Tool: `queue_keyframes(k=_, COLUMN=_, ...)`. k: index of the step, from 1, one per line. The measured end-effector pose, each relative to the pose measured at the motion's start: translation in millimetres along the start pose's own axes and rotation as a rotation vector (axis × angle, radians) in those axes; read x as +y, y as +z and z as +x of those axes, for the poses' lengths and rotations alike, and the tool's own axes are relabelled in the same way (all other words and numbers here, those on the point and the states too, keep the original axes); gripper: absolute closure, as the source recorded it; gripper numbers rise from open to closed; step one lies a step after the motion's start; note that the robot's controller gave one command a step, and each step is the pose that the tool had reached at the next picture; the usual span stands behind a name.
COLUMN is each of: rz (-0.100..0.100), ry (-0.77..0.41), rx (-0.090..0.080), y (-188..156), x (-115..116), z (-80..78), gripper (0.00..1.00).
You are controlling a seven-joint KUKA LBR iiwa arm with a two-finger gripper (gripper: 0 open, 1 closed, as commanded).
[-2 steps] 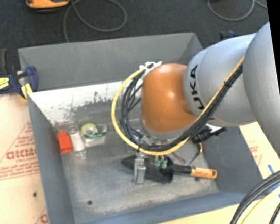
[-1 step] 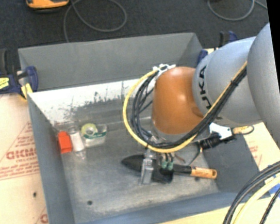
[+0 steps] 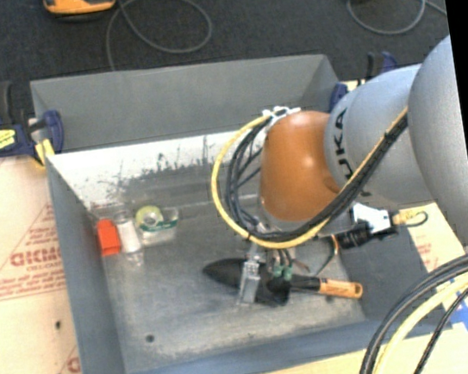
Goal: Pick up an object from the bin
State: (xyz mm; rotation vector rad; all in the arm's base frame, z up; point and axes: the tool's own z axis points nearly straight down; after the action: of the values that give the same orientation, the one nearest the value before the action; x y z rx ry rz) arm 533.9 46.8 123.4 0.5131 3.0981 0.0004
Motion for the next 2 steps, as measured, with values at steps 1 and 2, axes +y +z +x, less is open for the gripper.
queue_keyframes(k=1, rz=0.000, ry=-0.077, rx=-0.001, y=-7.4, x=-11.6, z=-17.2, gripper=0.00)
queue_keyframes(k=2, rz=0.001, ry=-0.232, rx=-0.005, y=-12.4, x=-19.6, z=-25.1, gripper=0.00)
